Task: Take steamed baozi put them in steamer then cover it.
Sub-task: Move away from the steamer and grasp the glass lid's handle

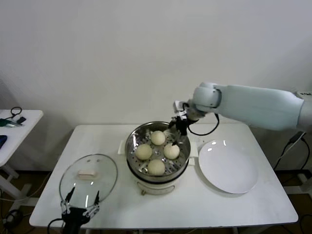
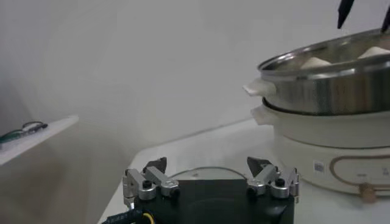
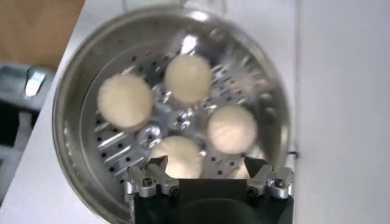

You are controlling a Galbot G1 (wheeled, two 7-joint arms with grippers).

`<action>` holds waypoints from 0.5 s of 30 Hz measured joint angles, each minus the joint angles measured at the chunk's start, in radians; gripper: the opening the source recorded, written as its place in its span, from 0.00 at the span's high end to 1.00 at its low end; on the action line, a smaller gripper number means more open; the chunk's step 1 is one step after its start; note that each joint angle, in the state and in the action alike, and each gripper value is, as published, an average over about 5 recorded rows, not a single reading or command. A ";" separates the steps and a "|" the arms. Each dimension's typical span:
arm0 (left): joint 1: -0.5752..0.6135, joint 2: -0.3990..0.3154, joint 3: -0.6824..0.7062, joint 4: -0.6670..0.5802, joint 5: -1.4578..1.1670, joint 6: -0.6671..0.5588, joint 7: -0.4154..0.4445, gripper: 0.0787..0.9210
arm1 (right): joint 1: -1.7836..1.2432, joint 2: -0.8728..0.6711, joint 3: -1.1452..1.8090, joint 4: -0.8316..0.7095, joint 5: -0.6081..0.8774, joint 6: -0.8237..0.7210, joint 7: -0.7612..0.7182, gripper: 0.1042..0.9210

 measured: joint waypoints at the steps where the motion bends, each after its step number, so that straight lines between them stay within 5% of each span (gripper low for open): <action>1: -0.001 0.002 -0.002 -0.001 -0.002 -0.001 -0.002 0.12 | -0.008 -0.015 0.025 0.002 0.014 0.000 0.020 0.12; 15: -0.034 0.035 -0.012 -0.001 -0.042 -0.036 -0.043 0.12 | -0.536 -0.322 0.708 0.123 0.058 0.035 0.420 0.12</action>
